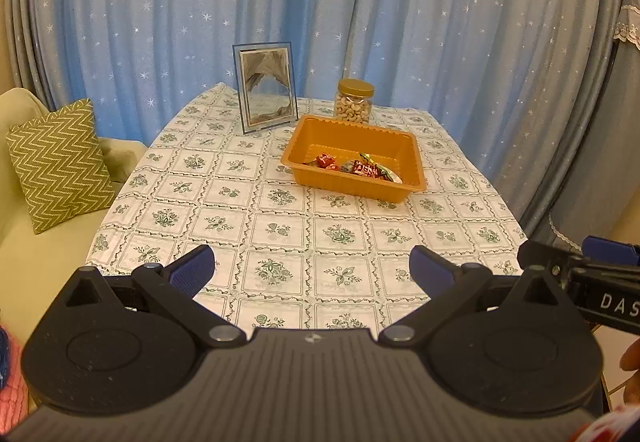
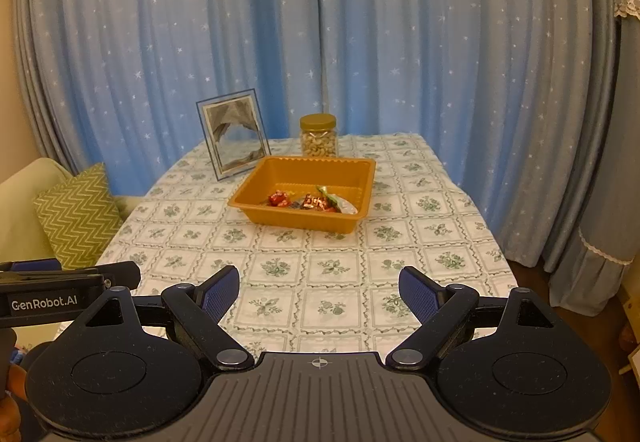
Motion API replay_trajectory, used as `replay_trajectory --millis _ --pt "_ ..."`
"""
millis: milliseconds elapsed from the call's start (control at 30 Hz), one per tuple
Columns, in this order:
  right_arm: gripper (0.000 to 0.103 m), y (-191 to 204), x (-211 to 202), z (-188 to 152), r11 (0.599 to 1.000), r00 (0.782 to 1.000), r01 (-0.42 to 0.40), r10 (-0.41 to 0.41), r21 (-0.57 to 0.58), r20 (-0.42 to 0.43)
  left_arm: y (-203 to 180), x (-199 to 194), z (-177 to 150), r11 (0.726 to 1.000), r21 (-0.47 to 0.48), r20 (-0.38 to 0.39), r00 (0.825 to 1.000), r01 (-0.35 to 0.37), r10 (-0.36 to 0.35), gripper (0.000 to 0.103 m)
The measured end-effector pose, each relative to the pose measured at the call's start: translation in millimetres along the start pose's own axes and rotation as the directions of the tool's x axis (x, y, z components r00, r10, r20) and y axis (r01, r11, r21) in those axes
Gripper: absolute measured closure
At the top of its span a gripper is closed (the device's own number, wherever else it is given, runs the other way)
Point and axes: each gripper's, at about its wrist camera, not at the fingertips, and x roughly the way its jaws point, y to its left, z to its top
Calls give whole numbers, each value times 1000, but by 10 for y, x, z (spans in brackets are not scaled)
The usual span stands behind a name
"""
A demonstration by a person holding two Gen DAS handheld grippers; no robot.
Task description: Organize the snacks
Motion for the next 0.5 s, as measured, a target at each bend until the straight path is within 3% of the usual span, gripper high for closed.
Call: replay_trajectory --millis 500 --pt "16 7 13 -44 1000 1000 1 -1 -3 -9 7 14 -31 1000 -5 -2 1000 10 -10 0"
